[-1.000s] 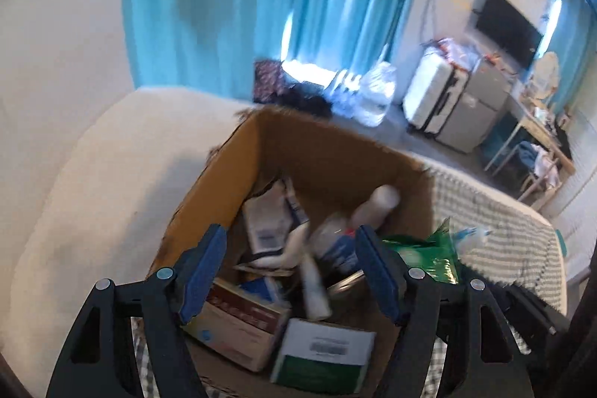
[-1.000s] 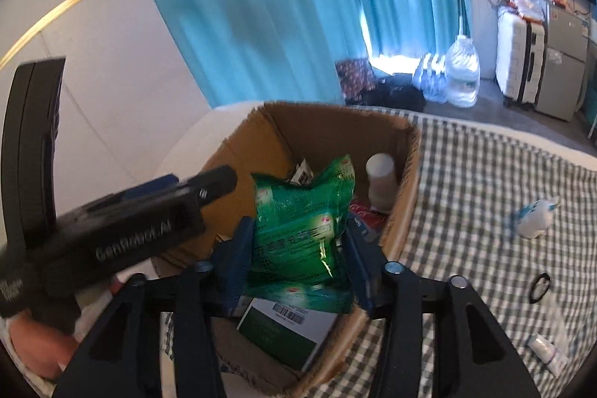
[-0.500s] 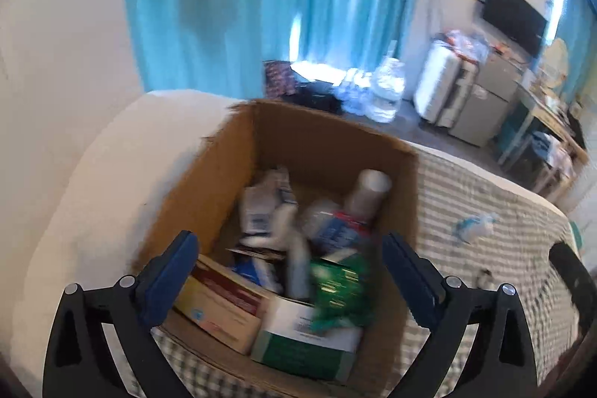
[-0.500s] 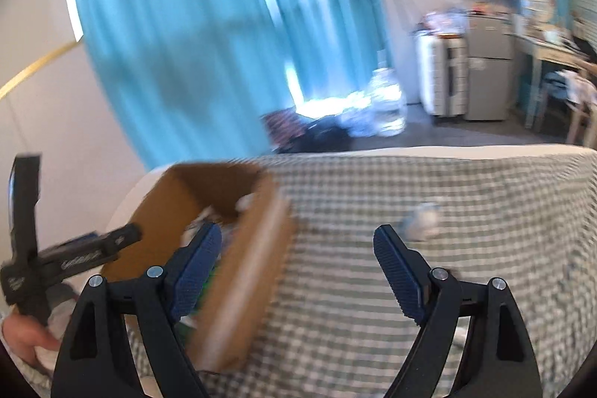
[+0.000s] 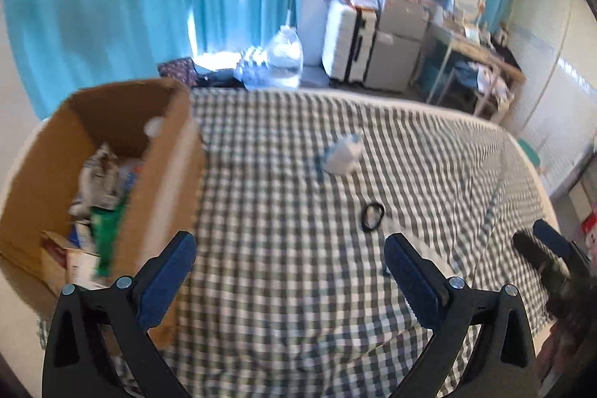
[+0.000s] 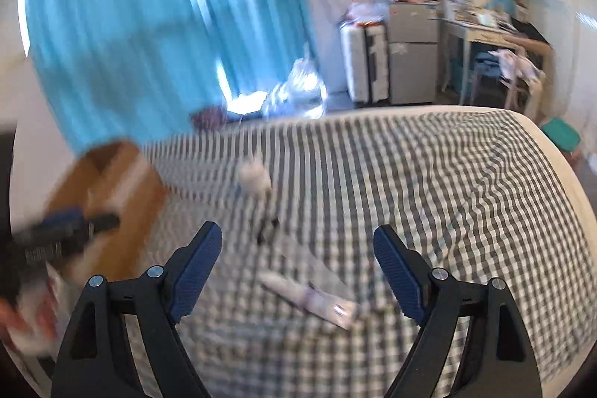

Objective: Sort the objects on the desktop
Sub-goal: 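Grasp the white spray can with the right tool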

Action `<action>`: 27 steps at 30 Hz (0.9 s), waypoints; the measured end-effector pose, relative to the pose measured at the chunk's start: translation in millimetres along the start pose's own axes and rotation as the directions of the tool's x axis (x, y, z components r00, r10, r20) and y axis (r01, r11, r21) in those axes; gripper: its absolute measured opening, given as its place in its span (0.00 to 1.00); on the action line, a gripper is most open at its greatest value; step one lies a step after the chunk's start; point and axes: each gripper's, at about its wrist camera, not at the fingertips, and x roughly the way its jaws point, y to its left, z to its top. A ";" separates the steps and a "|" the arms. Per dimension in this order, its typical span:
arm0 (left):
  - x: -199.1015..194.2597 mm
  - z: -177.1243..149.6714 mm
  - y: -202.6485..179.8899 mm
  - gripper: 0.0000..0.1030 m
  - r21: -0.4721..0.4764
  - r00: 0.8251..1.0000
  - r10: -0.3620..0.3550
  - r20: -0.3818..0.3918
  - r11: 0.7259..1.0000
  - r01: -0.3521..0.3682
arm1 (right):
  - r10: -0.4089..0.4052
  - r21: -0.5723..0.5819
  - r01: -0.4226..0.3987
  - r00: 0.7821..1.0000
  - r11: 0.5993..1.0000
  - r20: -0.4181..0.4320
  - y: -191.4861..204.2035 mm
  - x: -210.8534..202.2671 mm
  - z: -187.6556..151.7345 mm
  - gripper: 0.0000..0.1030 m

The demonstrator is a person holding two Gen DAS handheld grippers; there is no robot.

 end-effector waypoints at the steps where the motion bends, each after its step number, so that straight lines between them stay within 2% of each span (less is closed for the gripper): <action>1: 7.0 -0.5 -4.9 1.00 0.006 1.000 0.002 -0.011 1.000 -0.002 | 0.004 -0.053 -0.006 0.999 0.999 -0.033 -0.4 7.7 -10.2 0.78; 4: 31.5 -3.4 -15.1 1.00 0.015 0.998 0.014 -0.058 1.000 -0.013 | 0.028 -0.164 -0.048 0.992 0.985 -0.122 2.6 37.6 -33.8 0.74; 8: 60.6 -9.3 -19.1 1.00 0.010 0.993 0.031 -0.112 0.999 -0.030 | 0.094 -0.195 -0.136 0.973 0.971 -0.209 3.2 86.0 -47.7 0.73; 13: 94.4 -12.9 -13.9 1.00 0.025 0.983 0.079 -0.165 0.997 -0.076 | 0.090 -0.255 -0.187 0.933 0.949 -0.349 18.0 137.6 -67.6 0.43; 15: 108.4 -9.1 -10.7 1.00 0.010 0.979 0.084 -0.186 0.996 -0.084 | 0.061 -0.278 -0.174 0.926 0.945 -0.372 20.9 146.1 -72.9 0.44; 17: 121.6 -8.8 -7.4 1.00 -0.007 0.977 0.079 -0.196 0.997 -0.082 | 0.076 -0.259 -0.182 0.925 0.949 -0.371 18.6 147.4 -70.8 0.43; 18: 128.3 -6.4 -7.2 1.00 -0.012 0.977 0.078 -0.199 0.997 -0.082 | 0.089 -0.236 -0.188 0.923 0.953 -0.374 15.9 147.2 -68.9 0.36; 19: 134.3 -3.3 -7.4 1.00 -0.013 0.977 0.069 -0.203 0.997 -0.073 | 0.117 -0.196 -0.201 0.921 0.960 -0.370 9.6 144.0 -64.8 0.22; 21: 145.2 2.0 -13.6 1.00 -0.003 0.979 0.052 -0.195 0.999 -0.053 | 0.175 -0.109 -0.226 0.920 0.968 -0.350 -2.0 135.2 -55.5 0.20; 23: 154.1 8.8 -24.8 1.00 0.022 0.984 0.028 -0.174 0.999 -0.025 | 0.202 -0.038 -0.220 0.943 0.975 -0.264 -17.8 117.2 -40.7 0.20; 27: 167.5 26.3 -45.5 1.00 0.053 0.993 -0.017 -0.120 0.998 0.023 | 0.229 0.091 -0.218 0.963 0.972 -0.141 -54.7 94.7 -24.1 0.20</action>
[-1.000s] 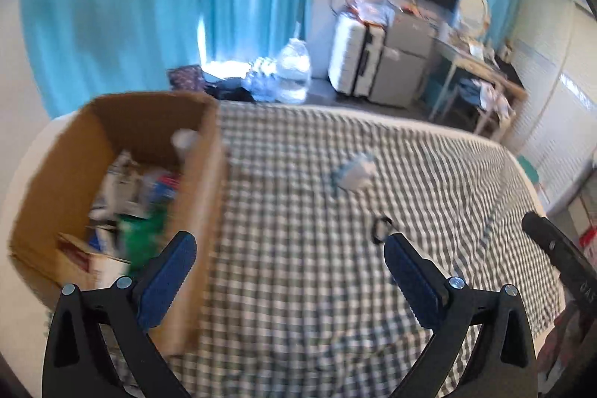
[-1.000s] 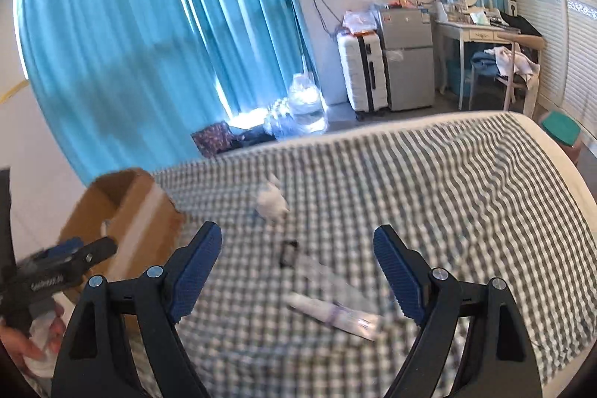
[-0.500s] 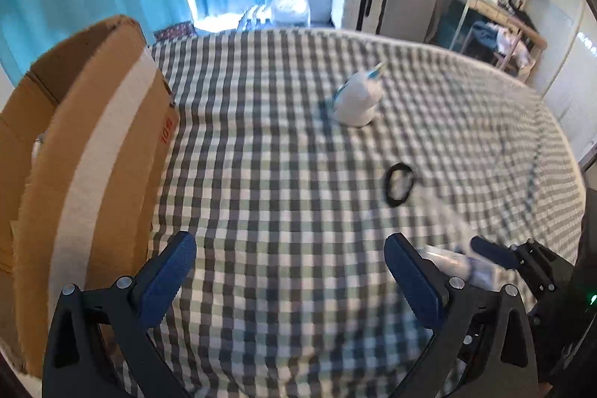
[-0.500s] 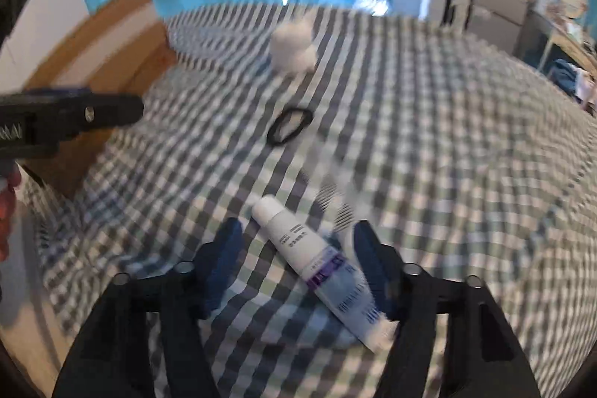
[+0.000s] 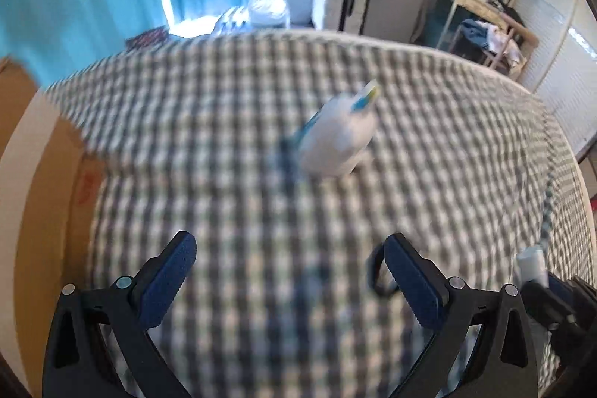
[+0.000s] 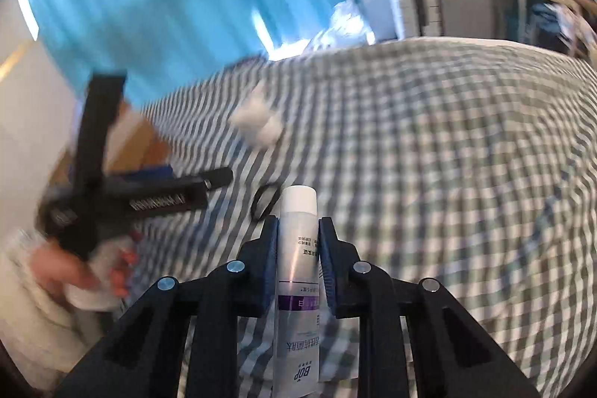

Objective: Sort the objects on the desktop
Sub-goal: 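Grasp the white spray can with the right tool, then grasp the white plush toy with the left tool while the right holds the can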

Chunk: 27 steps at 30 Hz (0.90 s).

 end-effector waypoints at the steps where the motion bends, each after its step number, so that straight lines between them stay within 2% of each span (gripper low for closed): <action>1: 2.6 4.9 -2.8 1.00 0.001 1.000 -0.006 0.014 1.000 0.006 | -0.009 0.032 0.008 1.000 0.999 0.017 -11.2 -4.6 -0.4 0.21; 5: 19.9 24.5 -9.9 1.00 -0.032 0.998 -0.027 0.061 0.999 0.029 | -0.047 0.110 0.048 0.999 0.993 -0.014 -40.4 -5.5 -7.0 0.21; 7: 34.8 31.9 -11.4 1.00 -0.044 0.998 -0.051 0.036 0.998 0.052 | -0.040 0.149 0.042 0.999 0.988 -0.012 -50.8 -7.6 -8.5 0.21; 8: 42.2 34.7 -12.1 0.94 -0.047 0.998 -0.059 0.018 0.997 0.060 | -0.035 0.157 0.036 0.999 0.987 -0.010 -52.9 -8.6 -7.5 0.21; 11: 58.1 38.4 -10.1 0.74 -0.045 1.000 -0.026 -0.008 0.999 0.025 | -0.037 0.158 0.037 0.999 0.987 -0.005 -54.6 -10.8 -2.9 0.21; 14: 58.1 39.5 -12.4 0.55 0.000 1.000 -0.017 0.019 1.000 0.017 | -0.052 0.152 0.055 0.998 0.987 -0.023 -56.1 -10.0 -1.4 0.21; 20: 39.7 35.6 -14.2 0.54 -0.001 0.999 -0.045 0.029 0.999 0.045 | -0.065 0.144 0.068 0.998 0.987 -0.022 -53.7 -13.8 -0.5 0.21; 27: -15.0 19.1 -17.1 0.54 0.044 0.997 -0.052 0.059 0.998 0.049 | -0.093 0.093 0.092 0.996 0.991 0.004 -31.9 -17.0 11.4 0.21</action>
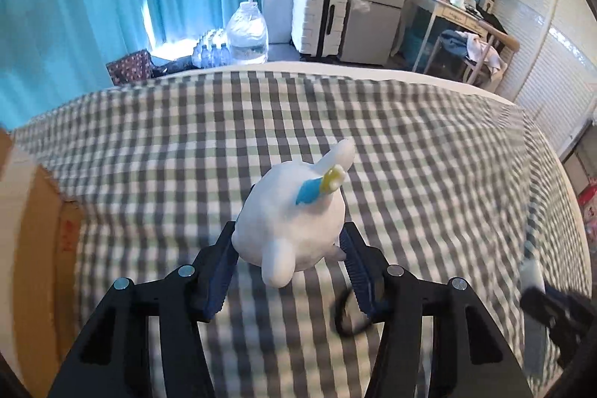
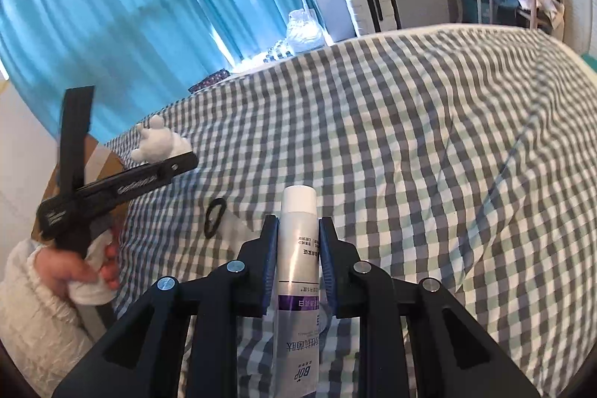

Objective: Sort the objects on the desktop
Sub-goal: 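Grasp the white plush toy with the left tool while the right holds the can, then carry the plush toy and spray can over the cardboard box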

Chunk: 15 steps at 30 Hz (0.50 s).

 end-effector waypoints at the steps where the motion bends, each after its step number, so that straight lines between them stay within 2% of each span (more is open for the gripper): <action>1: -9.7 -2.5 -1.0 0.54 0.009 1.000 -0.007 0.002 1.000 0.007 | -0.008 -0.010 0.008 1.000 1.000 0.008 5.5 -5.2 0.8 0.21; 5: -55.6 -11.5 2.9 0.54 -0.003 0.999 -0.030 0.026 1.000 0.030 | 0.000 -0.052 0.002 0.999 0.999 0.040 36.0 -28.4 5.8 0.21; 15: -177.8 -21.5 16.0 0.55 0.010 0.986 -0.047 0.163 0.999 0.046 | 0.037 -0.172 -0.014 0.991 0.985 0.127 129.0 -87.5 10.8 0.21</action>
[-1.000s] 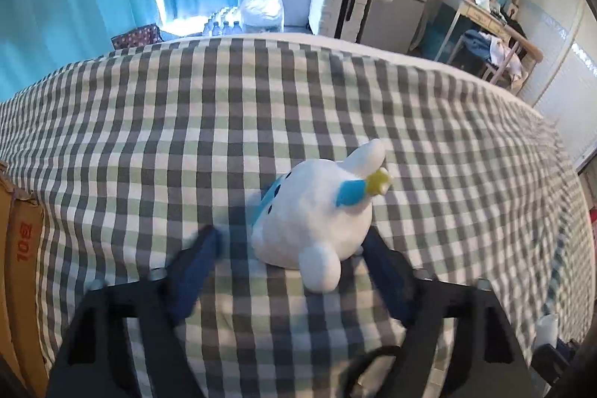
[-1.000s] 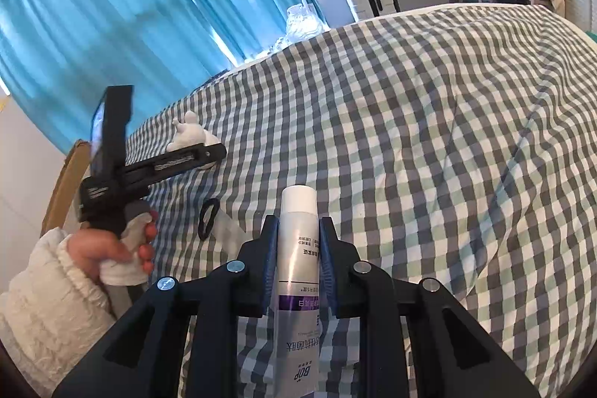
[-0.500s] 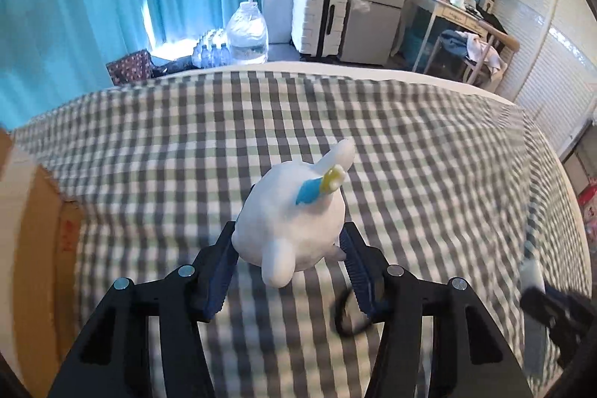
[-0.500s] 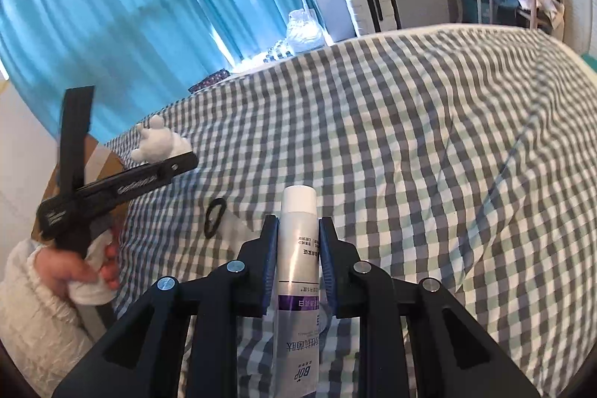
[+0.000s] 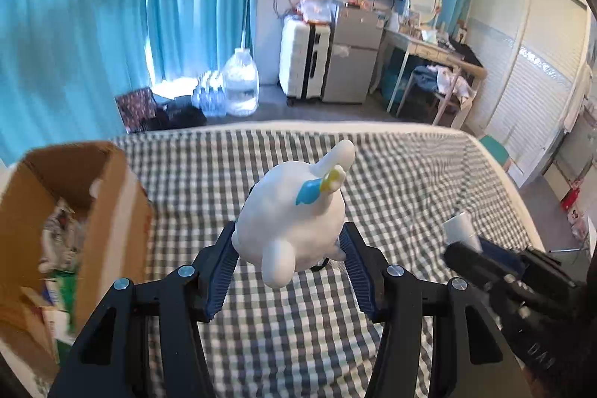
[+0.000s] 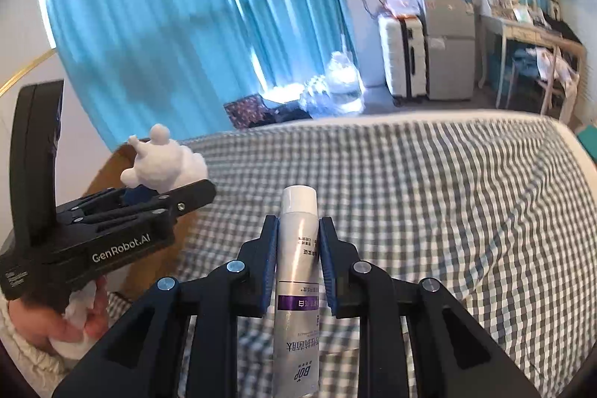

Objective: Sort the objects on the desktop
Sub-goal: 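Carry the plush toy and spray can over the cardboard box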

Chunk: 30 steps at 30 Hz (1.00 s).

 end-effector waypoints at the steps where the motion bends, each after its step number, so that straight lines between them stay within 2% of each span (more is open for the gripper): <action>1: -11.2 2.4 2.5 0.55 0.003 1.000 0.005 0.015 1.000 -0.005 | 0.001 -0.014 -0.001 1.000 1.000 0.007 10.7 -6.7 1.8 0.21; 4: -38.2 8.9 7.8 0.55 -0.001 0.998 0.039 0.048 0.999 -0.039 | -0.001 -0.059 0.003 1.000 0.998 0.029 36.3 -21.6 4.3 0.21; 8: -67.5 9.9 16.5 0.55 -0.015 0.997 0.036 0.066 0.999 -0.035 | -0.010 -0.098 0.016 0.998 0.995 0.059 64.1 -40.5 9.2 0.21; 13: -104.7 13.4 32.7 0.55 -0.026 0.992 0.057 0.116 0.998 -0.054 | 0.007 -0.147 0.007 0.995 0.989 0.095 99.9 -58.0 15.6 0.20; 18: -134.9 20.4 65.2 0.55 -0.058 0.984 0.081 0.160 0.996 -0.072 | 0.052 -0.191 -0.028 0.991 0.981 0.121 134.3 -64.8 24.7 0.20; 25: -152.1 28.2 124.4 0.55 -0.112 0.969 0.158 0.188 0.984 -0.139 | 0.140 -0.245 -0.110 0.984 0.963 0.110 191.8 -37.0 44.5 0.20; 30: -137.1 15.8 180.8 0.55 -0.179 0.963 0.231 0.142 0.962 -0.204 | 0.227 -0.252 -0.203 0.972 0.946 0.067 223.6 -1.0 51.4 0.20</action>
